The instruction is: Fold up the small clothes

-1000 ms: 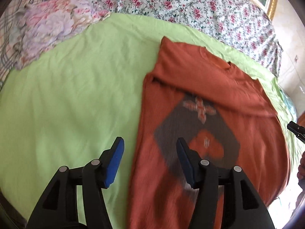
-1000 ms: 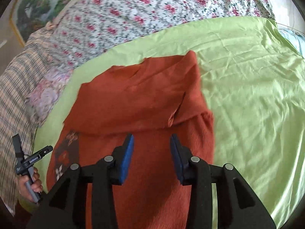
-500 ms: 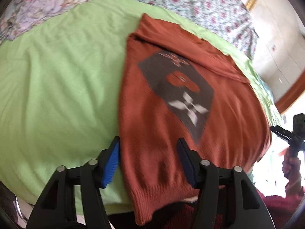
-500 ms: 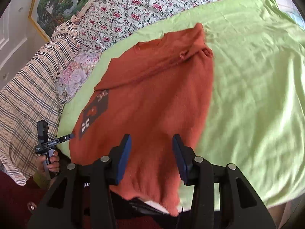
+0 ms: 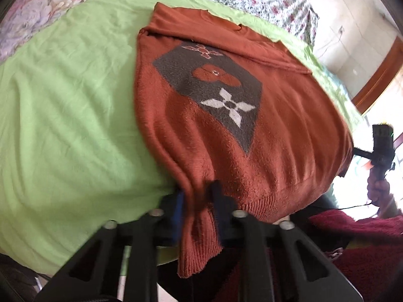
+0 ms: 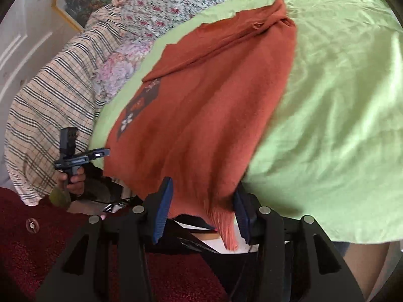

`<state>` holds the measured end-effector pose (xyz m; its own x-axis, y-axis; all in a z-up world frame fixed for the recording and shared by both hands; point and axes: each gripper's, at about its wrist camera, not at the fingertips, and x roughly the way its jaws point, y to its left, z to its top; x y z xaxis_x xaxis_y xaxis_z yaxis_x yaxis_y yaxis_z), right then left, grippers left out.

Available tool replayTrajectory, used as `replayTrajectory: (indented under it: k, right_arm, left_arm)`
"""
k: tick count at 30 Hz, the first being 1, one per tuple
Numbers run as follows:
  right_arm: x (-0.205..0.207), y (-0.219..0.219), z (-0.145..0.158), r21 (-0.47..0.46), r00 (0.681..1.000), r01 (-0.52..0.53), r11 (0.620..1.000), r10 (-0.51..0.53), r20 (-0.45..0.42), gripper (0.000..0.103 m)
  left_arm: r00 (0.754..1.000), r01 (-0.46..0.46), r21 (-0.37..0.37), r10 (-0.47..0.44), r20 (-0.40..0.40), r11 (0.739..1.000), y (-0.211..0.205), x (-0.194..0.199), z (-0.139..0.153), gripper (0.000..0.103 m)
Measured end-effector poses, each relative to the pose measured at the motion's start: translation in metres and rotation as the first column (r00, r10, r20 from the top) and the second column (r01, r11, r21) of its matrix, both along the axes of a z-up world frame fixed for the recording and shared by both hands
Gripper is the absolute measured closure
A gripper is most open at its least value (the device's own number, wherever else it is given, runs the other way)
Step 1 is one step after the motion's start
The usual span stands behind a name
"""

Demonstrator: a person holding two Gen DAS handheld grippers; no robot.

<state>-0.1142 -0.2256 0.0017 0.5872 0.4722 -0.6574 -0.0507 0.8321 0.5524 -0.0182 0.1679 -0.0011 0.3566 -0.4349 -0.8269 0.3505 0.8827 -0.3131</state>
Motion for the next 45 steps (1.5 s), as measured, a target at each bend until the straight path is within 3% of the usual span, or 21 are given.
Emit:
replayTrajectory:
  k: [1,2,9,11,12,15,19,24,27,32,39,45]
  right_arm:
    - [-0.001,-0.001,0.001,0.012,1.000,-0.003,1.000,0.003,0.010,0.075]
    - [-0.004,-0.003,0.001,0.022,1.000,-0.003,1.000,0.003,0.014,0.083]
    - [-0.008,-0.001,-0.018,0.047,0.998,-0.013,0.999,0.015,-0.053,0.083]
    - [-0.004,0.003,-0.022,0.059,0.998,-0.016,0.998,0.019,-0.053,0.083]
    - [0.000,0.006,-0.024,0.058,0.998,-0.023,0.998,0.026,-0.055,0.083]
    - [0.002,0.012,-0.018,0.080,0.999,-0.048,0.996,0.050,-0.021,0.092]
    - [-0.008,-0.001,0.009,0.179,0.997,-0.034,0.983,0.021,0.079,0.094]
    - [-0.008,-0.024,0.048,0.275,0.974,-0.001,0.961,-0.062,0.217,0.094]
    - [0.004,-0.035,0.068,0.295,0.952,0.025,0.955,-0.113,0.285,0.094]
    - [0.047,-0.060,0.088,0.261,0.923,0.111,0.959,-0.197,0.331,0.095]
    - [0.133,-0.100,0.104,0.195,0.910,0.221,0.956,-0.274,0.311,0.095]
    - [0.209,-0.134,0.102,0.151,0.916,0.270,0.951,-0.302,0.262,0.095]
  left_arm:
    - [1.000,-0.010,-0.018,0.010,-0.015,1.000,0.006,0.001,-0.001,0.087]
    - [0.999,-0.015,-0.026,0.014,-0.030,1.000,0.010,0.001,-0.002,0.086]
    - [0.997,0.018,-0.053,-0.022,-0.072,0.998,0.013,-0.004,-0.007,0.079]
    - [0.997,0.036,-0.046,-0.039,-0.061,0.998,0.009,-0.006,-0.007,0.084]
    - [0.998,0.044,-0.036,-0.046,-0.045,0.998,0.007,-0.009,-0.006,0.093]
    - [0.999,0.045,-0.042,-0.044,0.017,0.998,0.009,-0.019,0.002,0.097]
    - [0.997,-0.036,-0.168,0.048,0.068,0.985,0.022,-0.024,0.021,0.098]
    - [0.970,-0.099,-0.304,0.160,0.181,0.947,0.026,-0.015,0.061,0.099]
    - [0.943,-0.124,-0.373,0.226,0.244,0.919,0.025,0.008,0.083,0.099]
    - [0.918,-0.144,-0.397,0.272,0.287,0.906,0.012,0.068,0.110,0.099]
    - [0.904,-0.197,-0.331,0.302,0.304,0.923,-0.020,0.169,0.134,0.099]
    - [0.916,-0.224,-0.283,0.301,0.267,0.933,-0.041,0.257,0.117,0.099]
